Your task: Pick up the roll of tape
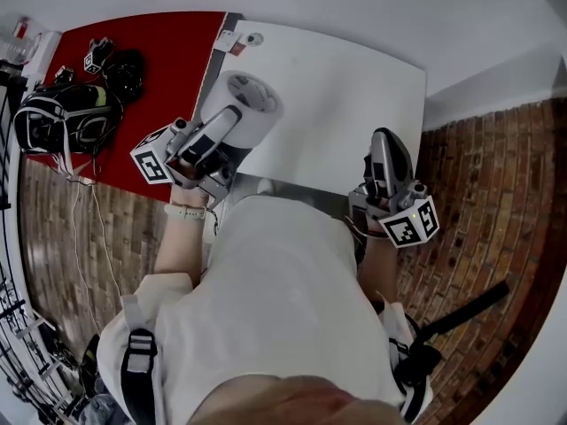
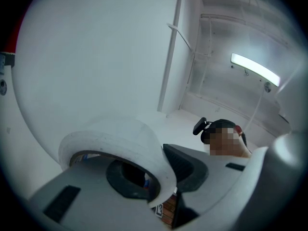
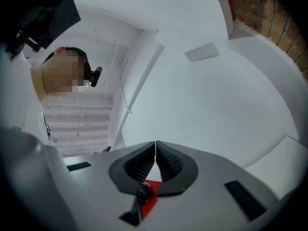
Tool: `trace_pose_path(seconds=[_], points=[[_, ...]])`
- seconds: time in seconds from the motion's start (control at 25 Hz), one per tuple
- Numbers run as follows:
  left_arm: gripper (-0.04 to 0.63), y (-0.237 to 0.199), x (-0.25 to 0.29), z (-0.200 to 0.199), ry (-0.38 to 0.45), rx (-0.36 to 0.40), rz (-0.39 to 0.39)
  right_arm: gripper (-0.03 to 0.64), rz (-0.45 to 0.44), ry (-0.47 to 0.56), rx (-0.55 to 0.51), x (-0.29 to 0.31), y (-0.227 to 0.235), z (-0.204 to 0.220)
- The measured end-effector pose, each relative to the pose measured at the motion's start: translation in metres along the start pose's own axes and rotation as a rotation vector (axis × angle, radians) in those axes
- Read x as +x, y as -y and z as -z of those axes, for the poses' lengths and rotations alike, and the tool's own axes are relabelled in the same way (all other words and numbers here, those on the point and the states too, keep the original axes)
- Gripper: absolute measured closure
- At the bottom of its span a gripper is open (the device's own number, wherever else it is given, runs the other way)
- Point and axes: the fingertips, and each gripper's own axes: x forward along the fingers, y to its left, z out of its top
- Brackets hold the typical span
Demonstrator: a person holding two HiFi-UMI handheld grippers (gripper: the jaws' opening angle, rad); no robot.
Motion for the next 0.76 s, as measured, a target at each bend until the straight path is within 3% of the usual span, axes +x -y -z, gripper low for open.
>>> trace_pose_path(seconds=[0.76], points=[[0.502,-0.021,0.024,0.006,-0.023,0.017,-0.013,0.595,0.007,-0.009,0.011,0.001,0.032,-0.01]])
